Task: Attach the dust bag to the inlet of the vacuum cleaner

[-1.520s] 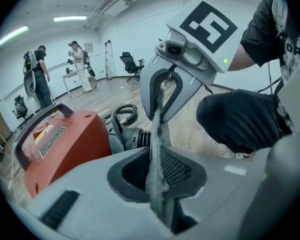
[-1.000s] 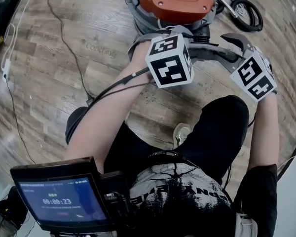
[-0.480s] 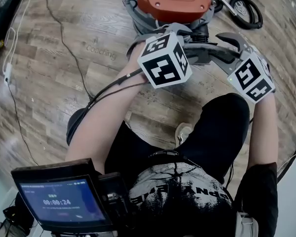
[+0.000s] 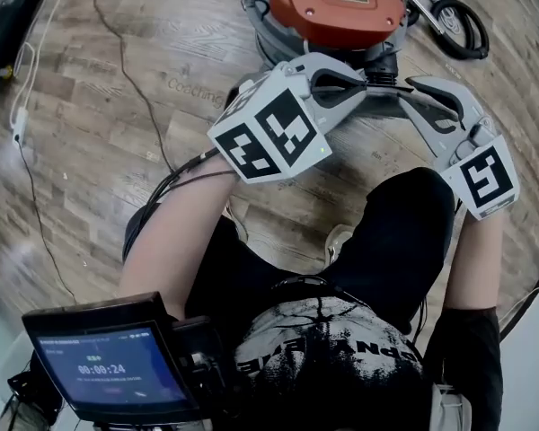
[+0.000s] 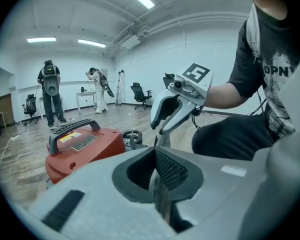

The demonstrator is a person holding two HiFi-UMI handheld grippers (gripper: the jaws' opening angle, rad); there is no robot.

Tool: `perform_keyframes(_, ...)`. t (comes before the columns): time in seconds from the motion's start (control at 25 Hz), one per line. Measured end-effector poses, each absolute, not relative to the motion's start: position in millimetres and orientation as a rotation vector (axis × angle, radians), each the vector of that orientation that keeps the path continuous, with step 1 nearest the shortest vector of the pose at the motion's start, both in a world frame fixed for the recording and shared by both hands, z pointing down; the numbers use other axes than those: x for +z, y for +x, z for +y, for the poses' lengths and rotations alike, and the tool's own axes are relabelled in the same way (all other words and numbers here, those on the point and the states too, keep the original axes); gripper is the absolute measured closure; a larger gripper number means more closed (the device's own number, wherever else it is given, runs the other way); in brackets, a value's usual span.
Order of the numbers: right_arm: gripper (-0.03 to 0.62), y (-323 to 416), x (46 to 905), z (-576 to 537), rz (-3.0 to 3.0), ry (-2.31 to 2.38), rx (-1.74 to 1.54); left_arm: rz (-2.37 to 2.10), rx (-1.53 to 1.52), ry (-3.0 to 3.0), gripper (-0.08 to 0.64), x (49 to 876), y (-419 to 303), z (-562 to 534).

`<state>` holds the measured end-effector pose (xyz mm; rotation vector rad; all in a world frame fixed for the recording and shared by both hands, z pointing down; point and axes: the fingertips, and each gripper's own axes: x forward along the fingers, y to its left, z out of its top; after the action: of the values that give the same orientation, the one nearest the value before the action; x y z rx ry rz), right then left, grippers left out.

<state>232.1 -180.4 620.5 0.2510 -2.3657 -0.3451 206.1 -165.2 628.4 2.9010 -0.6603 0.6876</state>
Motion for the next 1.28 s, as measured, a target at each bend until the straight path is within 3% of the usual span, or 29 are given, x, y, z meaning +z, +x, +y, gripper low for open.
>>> perform_keyframes(0.12,0.588,215.3,598.8,-180.8,-2.504,0.338,-0.307,-0.691,0.614,2.936,0.554,619.7,192.6,-163.1)
perform_keyframes(0.8,0.588,183.2,565.9,-201.6,-2.657,0.615,-0.235,-0.828,0.433,2.931,0.555,595.4,134.7,-180.2)
perform_keyframes(1.28,0.588,178.1,354.1,-165.2,-2.664,0.601,0.002,-0.811,0.404,2.781,0.555,406.6,103.1,-120.4)
